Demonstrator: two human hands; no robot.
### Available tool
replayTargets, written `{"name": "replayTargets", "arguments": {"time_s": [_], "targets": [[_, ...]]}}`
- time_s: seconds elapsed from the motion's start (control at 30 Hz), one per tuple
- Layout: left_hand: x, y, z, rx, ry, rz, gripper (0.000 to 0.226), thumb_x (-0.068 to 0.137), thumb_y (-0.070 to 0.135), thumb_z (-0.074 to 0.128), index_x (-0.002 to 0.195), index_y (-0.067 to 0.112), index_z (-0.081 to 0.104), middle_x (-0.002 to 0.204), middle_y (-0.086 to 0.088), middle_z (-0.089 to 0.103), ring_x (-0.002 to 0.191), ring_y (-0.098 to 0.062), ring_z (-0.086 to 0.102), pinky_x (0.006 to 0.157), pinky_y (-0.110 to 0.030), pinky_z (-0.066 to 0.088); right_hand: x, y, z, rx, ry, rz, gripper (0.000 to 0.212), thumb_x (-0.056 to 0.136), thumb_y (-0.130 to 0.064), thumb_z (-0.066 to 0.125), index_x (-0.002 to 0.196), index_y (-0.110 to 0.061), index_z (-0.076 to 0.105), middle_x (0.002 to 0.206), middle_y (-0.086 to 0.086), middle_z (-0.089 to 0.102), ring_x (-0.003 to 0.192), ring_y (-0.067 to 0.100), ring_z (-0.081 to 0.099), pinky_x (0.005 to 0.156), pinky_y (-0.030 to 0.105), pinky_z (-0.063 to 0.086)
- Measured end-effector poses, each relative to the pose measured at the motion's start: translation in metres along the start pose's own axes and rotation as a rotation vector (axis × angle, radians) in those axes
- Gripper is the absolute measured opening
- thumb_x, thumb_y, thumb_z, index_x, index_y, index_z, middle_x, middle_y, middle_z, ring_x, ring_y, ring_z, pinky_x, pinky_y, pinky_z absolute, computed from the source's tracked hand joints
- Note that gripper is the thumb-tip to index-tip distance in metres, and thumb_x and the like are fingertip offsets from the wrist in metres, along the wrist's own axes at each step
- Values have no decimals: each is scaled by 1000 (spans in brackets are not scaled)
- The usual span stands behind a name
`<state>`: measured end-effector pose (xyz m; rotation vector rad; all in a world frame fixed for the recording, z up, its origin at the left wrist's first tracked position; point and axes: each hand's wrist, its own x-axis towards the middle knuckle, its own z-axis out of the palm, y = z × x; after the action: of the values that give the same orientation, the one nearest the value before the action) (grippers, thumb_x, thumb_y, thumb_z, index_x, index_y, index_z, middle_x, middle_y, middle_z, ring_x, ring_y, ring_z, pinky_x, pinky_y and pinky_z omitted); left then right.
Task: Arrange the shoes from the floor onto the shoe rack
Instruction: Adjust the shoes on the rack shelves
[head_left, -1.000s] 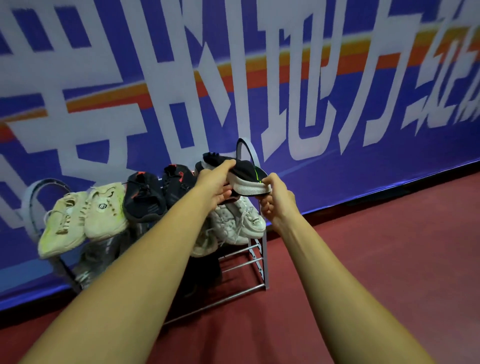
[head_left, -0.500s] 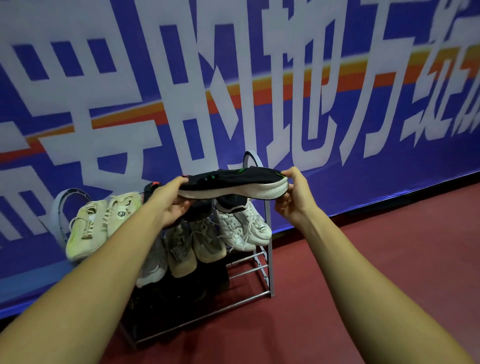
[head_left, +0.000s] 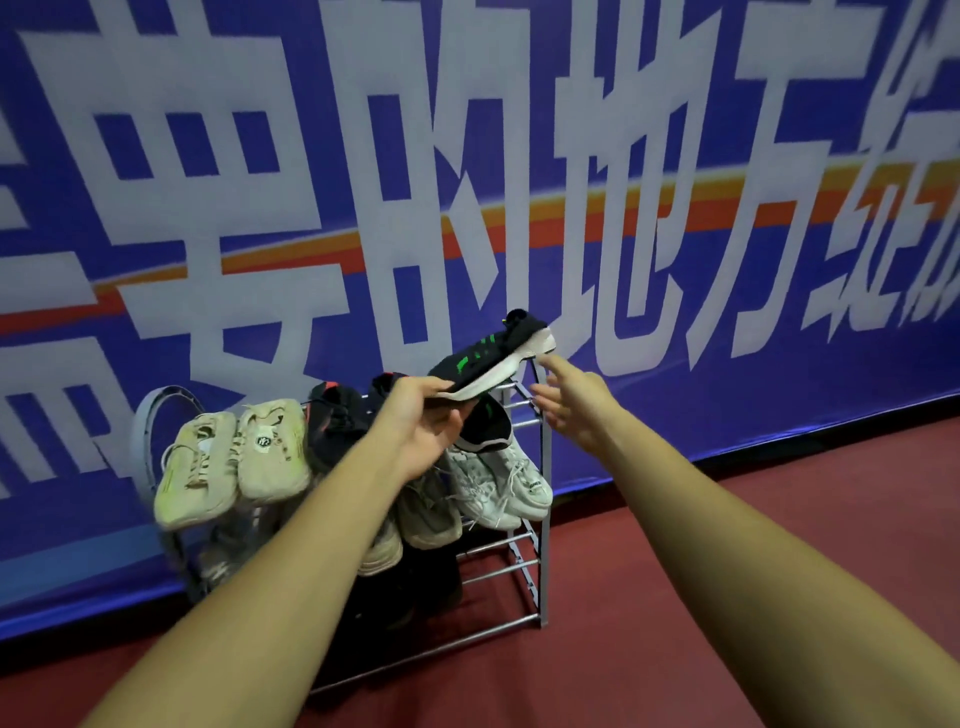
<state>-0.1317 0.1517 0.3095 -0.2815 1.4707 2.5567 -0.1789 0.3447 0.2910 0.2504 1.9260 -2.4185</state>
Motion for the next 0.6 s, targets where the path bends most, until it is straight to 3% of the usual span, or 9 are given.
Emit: {"name": "replayTargets", "arguments": {"time_s": [0.07,0.1,0.2,0.27,0.37,0.5,0.6], "targets": [[6,-19,16,84,26,1,7,87,5,57,91,7,63,85,-10,65,73,-19,61,48,-20,43,-6,13,7,-57,-110,-9,32,88,-43,72,89,-12,61,62,-7,65,61,9,58,53,20,39],[8,-27,21,107,38,-3,6,86,7,60,91,8,63,86,-10,65,72,-18,61,52,-23,43,-7,18,10,-58,-129,-27,28,88,-40,72,86,-14,62,55,-10,58,58,7,55,53,20,37],[14,-42,20,156,60,-25,11,85,23,68,91,13,67,91,-8,71,81,-18,63,56,-25,41,-2,16,7,-48,-124,-76,10,90,-24,69,92,-15,65,53,-12,58,51,3,56,57,21,39],[17,-45,13,174,55,-42,16,86,31,69,91,16,67,87,-4,73,81,-17,64,54,-24,39,2,10,1,-67,-107,-70,7,88,-16,67,82,-14,64,48,-9,49,43,4,48,57,22,38],[21,-44,12,168,32,-65,12,89,24,65,82,16,62,75,-3,71,61,-12,63,48,-21,37,9,10,-3,-69,-69,-54,8,86,-12,67,79,-10,63,55,-3,41,49,8,38,58,24,38],[30,-51,26,64,74,-4,12,93,10,61,81,11,61,77,-5,64,66,-12,59,47,-18,37,12,22,0,36,-55,-91,12,84,-18,76,80,-13,66,53,-10,59,48,1,55,62,22,42],[35,-65,34,-58,74,19,10,94,7,60,84,10,62,76,-4,64,67,-11,58,53,-20,36,12,27,0,69,-110,-101,17,81,-20,80,81,-16,63,55,-11,60,48,0,56,62,23,42]]}}
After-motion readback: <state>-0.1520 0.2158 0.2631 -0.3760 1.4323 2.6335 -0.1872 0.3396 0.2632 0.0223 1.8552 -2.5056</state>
